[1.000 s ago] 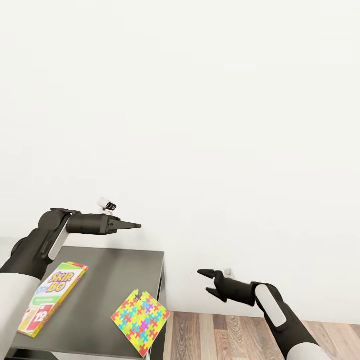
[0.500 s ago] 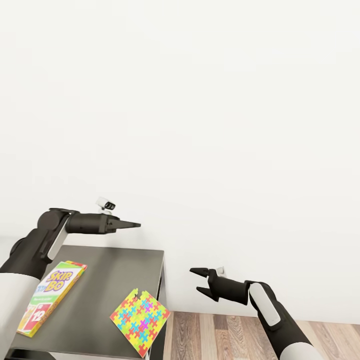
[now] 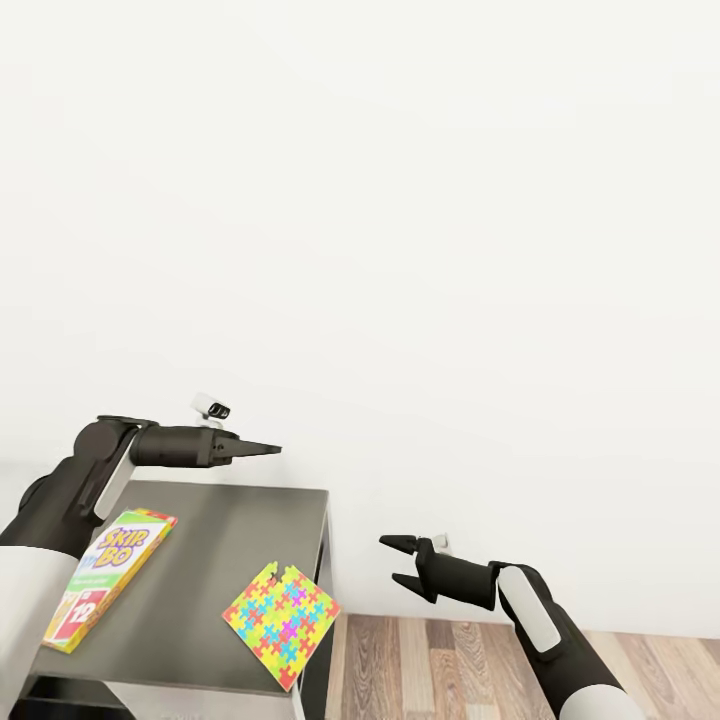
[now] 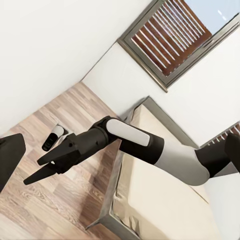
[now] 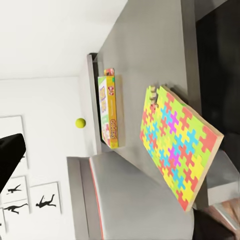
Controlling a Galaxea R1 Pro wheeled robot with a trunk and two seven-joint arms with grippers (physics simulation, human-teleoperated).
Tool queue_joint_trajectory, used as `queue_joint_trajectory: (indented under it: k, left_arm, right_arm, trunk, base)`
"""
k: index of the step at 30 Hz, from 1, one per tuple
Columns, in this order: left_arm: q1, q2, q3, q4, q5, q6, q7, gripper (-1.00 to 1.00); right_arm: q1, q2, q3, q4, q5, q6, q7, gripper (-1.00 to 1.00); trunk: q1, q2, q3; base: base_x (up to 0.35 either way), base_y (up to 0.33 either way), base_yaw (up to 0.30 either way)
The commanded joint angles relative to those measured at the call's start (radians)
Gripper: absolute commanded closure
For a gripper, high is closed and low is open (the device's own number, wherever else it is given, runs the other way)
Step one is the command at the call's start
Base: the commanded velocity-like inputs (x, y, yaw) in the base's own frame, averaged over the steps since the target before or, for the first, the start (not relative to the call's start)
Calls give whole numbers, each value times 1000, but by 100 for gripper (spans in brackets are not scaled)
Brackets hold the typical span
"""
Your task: Put all the toys in the child's room - the three board games (two on the bed and one on the table), the two jigsaw puzzles on the table, and the tennis ball on the table - inside the toy box on the table in the child's room.
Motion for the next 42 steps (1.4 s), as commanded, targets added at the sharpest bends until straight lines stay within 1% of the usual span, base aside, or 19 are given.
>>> queue_joint_trajectory:
  k: [1,7,11,25,29,33,35,38,40,42]
  left_arm:
    - [-1,1,-2,0,1,11,-4,-100]
    - [-1,1,-3,0,1,11,-4,-100]
    - [-1,1,-3,0,0,11,-4,-100]
    - [-1,0,-4,0,0,11,-4,-100]
    - [-1,0,-7,-16,0,11,-4,-100]
    - [2,0,-12,-59,3,11,-4,-100]
    - [23,0,-13,-121,5,11,-4,-100]
    - [52,0,-14,-227,27,11,-4,-100]
    - [61,0,-17,-253,41,11,-4,-100]
    - [66,-2,-30,-268,54,11,-4,-100]
  right_arm:
    - [-1,0,0,0,6,2,7,-100]
    - [-1,-3,0,2,7,1,7,-100]
    - [-2,-8,0,3,9,1,9,-100]
    - [-2,1,1,4,15,-5,8,-100]
    - [-2,3,6,4,22,-13,3,-100]
    - [-2,4,9,5,26,-29,-3,-100]
    - [-3,3,10,11,39,-47,-5,-100]
    - [-3,5,11,16,77,-66,-6,-100]
    - [-3,8,11,17,93,-69,-6,-100]
    - [-4,23,11,17,103,-71,-5,-100]
  trunk:
    - [4,-8,-5]
    - [27,-50,-23]
    - [42,-78,-36]
    - [96,-176,-80]
    - [111,-204,-92]
    - [127,-232,-105]
    - [134,-246,-111]
    - [146,-267,-120]
    - [153,-281,-127]
    - [161,-295,-133]
  base:
    - [-45,0,0]
    - [-186,0,0]
    - [-64,0,0]
    - [-4,0,0]
    - [0,0,0]
    - [0,0,0]
    - [0,0,0]
    - [0,0,0]
    - [0,0,0]
    - [0,0,0]
